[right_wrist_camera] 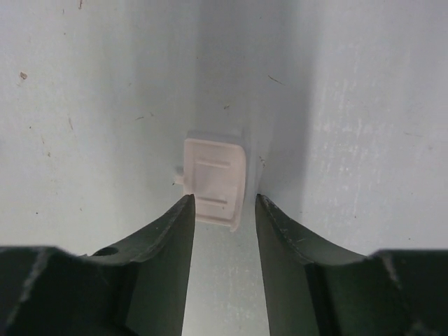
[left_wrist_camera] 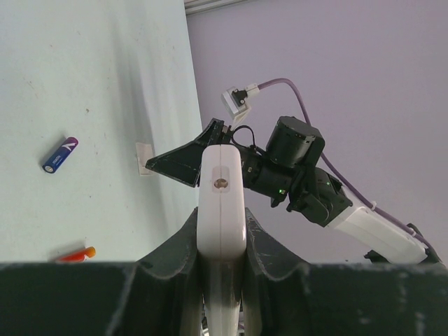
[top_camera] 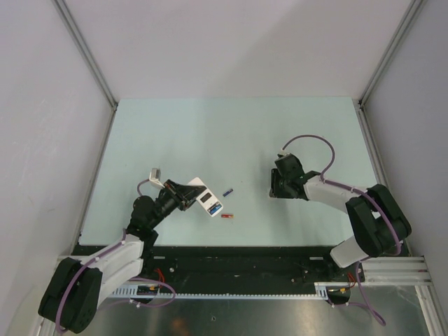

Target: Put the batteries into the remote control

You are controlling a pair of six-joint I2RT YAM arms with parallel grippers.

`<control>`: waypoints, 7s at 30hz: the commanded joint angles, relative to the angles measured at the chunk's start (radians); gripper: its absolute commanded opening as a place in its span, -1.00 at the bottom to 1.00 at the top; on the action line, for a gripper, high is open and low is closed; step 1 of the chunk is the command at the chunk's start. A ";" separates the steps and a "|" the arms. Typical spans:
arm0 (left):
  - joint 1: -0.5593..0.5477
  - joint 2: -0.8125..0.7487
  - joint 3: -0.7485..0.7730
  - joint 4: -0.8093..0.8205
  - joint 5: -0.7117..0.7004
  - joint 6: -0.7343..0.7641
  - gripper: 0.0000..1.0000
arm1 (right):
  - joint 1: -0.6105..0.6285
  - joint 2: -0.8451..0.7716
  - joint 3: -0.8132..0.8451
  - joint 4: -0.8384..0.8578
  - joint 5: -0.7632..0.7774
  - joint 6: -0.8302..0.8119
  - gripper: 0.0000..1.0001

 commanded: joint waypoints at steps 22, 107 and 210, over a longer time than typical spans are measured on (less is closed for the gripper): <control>0.006 -0.023 -0.109 0.030 0.001 0.015 -1.00 | 0.025 -0.071 -0.023 0.058 -0.090 -0.026 0.20; 0.005 -0.042 -0.115 0.030 0.036 0.019 -1.00 | 0.356 -0.123 0.049 -0.207 0.069 0.083 -0.71; 0.006 -0.043 -0.097 0.030 0.072 0.005 -1.00 | 0.240 -0.131 0.059 -0.024 0.166 0.016 0.75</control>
